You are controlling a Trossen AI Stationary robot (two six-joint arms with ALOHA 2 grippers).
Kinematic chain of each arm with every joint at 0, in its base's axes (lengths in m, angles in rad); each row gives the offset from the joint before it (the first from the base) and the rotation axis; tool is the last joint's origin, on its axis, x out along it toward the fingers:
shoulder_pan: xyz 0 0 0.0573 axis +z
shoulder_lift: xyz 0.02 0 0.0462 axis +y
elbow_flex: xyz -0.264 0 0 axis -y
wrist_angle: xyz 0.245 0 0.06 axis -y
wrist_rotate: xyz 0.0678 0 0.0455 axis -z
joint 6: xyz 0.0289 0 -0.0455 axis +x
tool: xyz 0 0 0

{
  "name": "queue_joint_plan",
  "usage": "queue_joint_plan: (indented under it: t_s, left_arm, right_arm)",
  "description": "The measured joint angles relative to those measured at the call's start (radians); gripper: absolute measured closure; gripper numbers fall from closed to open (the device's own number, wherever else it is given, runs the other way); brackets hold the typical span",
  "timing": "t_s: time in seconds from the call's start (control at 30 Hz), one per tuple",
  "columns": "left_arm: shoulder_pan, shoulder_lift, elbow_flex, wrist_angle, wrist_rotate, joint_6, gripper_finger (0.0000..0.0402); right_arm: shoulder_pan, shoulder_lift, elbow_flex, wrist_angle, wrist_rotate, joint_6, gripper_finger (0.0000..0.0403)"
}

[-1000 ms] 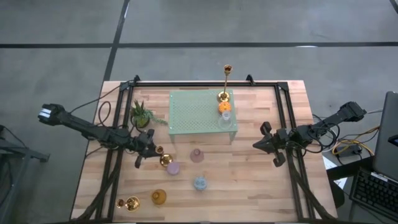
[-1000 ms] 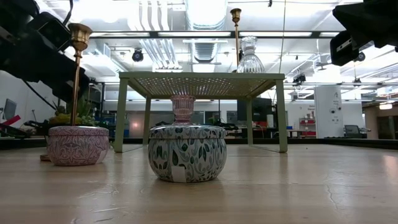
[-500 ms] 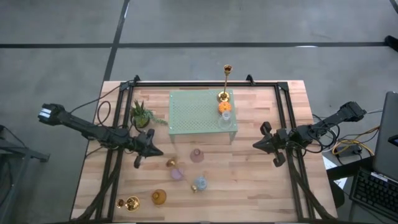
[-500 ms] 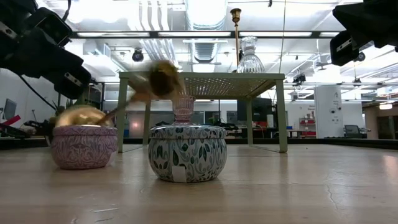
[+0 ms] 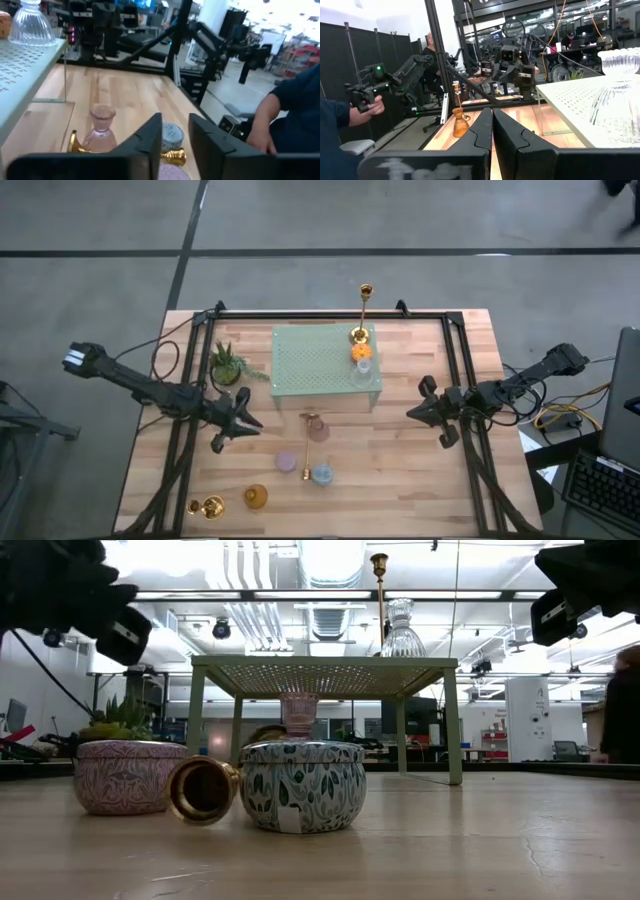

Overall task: Pick & Place candle stick holders
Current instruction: Put the top gold candle holder on the shelf

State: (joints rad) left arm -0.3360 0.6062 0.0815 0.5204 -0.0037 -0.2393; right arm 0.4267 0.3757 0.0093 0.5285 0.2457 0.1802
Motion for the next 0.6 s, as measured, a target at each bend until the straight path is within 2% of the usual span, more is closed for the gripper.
queue_joint_plan:
  t_s: [0.13, 0.27, 0.43, 0.6]
  left_arm:
    - [-0.001, 0.076, 0.052, -0.054, -0.003, 0.068, 0.0251]
    - [-0.002, 0.181, 0.131, -0.109, -0.003, 0.115, 0.0224]
    - [-0.025, 0.345, 0.265, -0.197, -0.006, 0.155, 0.0222]
    - [-0.048, 0.525, 0.441, -0.385, -0.028, 0.257, 0.0227]
  right_arm:
    - [0.000, 0.000, 0.000, 0.000, 0.000, 0.000, 0.0394]
    - [0.000, 0.000, 0.000, 0.000, 0.000, 0.000, 0.0394]
    - [0.000, 0.000, 0.000, 0.000, 0.000, 0.000, 0.0394]
    - [0.000, 0.000, 0.000, 0.000, 0.000, 0.000, 0.0394]
